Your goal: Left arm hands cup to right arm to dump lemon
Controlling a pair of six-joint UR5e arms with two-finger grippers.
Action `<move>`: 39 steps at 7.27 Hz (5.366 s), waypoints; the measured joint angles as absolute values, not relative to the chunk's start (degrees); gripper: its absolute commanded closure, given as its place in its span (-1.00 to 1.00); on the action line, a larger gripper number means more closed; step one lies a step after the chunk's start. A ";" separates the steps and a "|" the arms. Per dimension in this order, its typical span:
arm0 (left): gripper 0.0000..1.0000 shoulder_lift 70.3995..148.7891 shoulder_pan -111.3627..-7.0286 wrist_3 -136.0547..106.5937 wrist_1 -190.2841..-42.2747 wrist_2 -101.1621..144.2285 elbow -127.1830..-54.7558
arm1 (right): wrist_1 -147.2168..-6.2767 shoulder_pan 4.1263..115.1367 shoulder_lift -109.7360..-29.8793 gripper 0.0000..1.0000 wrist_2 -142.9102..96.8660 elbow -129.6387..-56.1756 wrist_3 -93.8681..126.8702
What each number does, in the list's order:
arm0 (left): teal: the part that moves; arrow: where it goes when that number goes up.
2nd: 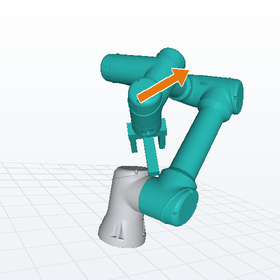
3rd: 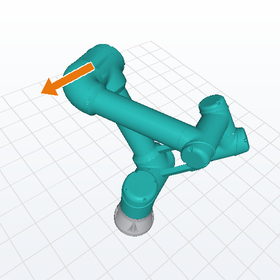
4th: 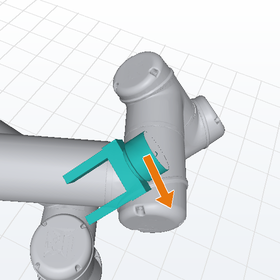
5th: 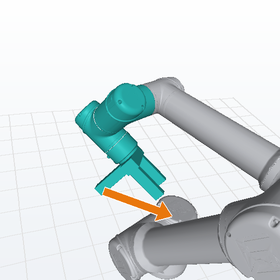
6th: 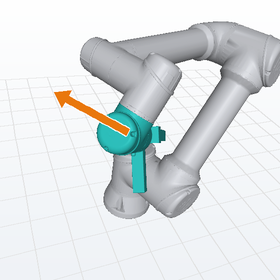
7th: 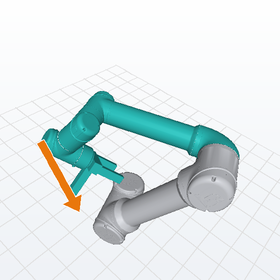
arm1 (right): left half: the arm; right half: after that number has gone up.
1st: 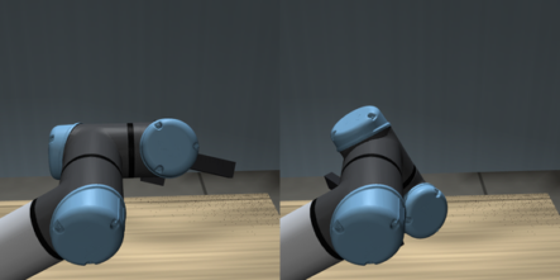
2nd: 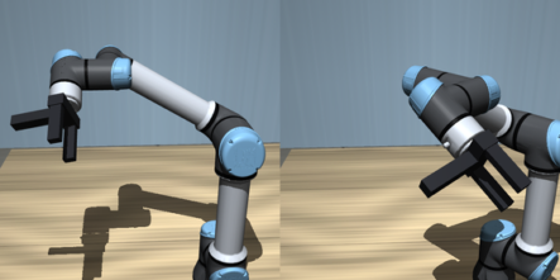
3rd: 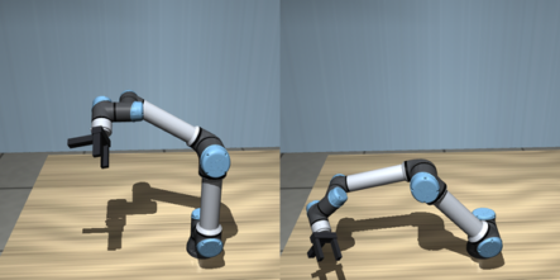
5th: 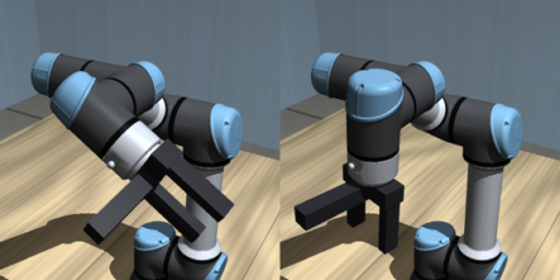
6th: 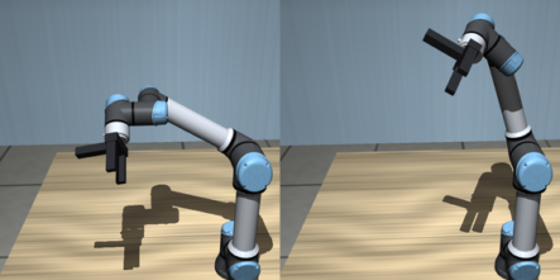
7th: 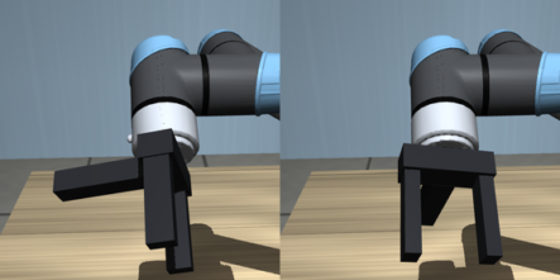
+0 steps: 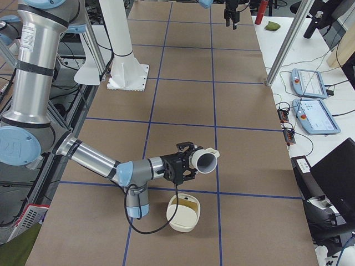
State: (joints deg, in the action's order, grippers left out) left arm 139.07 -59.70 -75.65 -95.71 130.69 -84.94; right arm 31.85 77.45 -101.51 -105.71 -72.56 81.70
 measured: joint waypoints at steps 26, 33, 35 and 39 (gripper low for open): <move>-1.00 141.72 -49.81 -86.93 -109.26 140.72 -84.52 | -57.82 24.04 -61.30 0.92 -48.35 -102.17 25.84; -0.85 146.74 -47.14 -87.79 -115.50 140.20 -76.36 | -57.67 22.80 -61.40 0.92 -46.92 -102.18 25.91; -0.50 147.08 -47.11 -87.78 -115.96 140.19 -75.42 | -57.58 22.77 -61.43 0.90 -46.91 -102.21 25.91; 0.12 147.64 -47.05 -87.79 -116.18 140.18 -74.98 | -57.32 22.76 -61.42 0.88 -47.01 -102.22 25.93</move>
State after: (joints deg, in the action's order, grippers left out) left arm 147.64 -47.05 -87.79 -116.18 140.18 -74.98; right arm -57.32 22.76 -61.42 -47.01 -102.22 25.93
